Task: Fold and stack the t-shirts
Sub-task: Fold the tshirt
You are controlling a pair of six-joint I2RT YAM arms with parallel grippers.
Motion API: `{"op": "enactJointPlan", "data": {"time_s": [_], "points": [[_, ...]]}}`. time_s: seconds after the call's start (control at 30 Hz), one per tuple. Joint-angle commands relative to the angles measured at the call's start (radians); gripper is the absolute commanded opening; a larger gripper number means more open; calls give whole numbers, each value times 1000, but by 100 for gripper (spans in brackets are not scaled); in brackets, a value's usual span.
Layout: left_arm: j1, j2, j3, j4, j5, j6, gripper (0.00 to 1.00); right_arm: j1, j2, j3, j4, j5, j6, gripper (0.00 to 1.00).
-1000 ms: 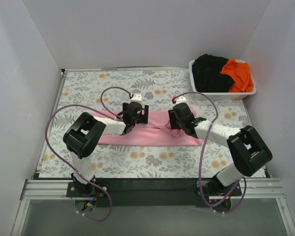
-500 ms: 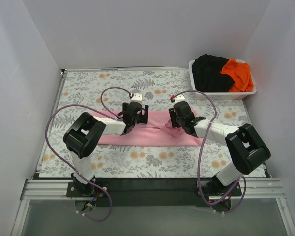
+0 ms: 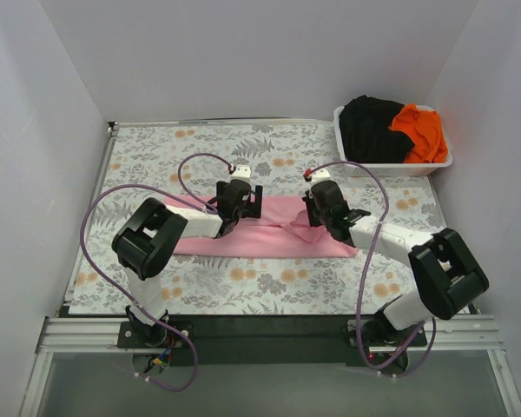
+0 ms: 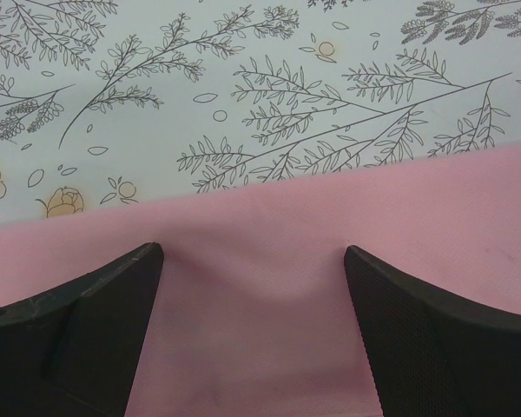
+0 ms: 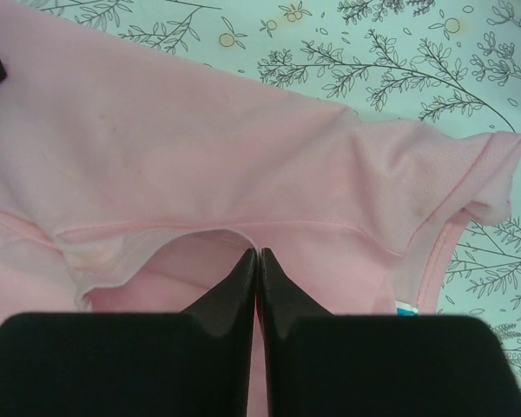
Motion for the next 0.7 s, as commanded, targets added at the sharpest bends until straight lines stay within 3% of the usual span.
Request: {"op": "enactJointPlan", "data": {"time_s": [0.0,0.3,0.47,0.67], "points": [[0,32,5,-76,-10,1,80,1,-113,-41,18,-36,18,1],[0,35,10,-84,-12,2,80,40,-225,-124,-157,-71,47,1],[0,27,10,-85,-14,4,80,89,-259,-132,-258,-93,42,25],[0,21,10,-91,-26,7,80,118,-427,-129,-356,-86,58,52]]}}
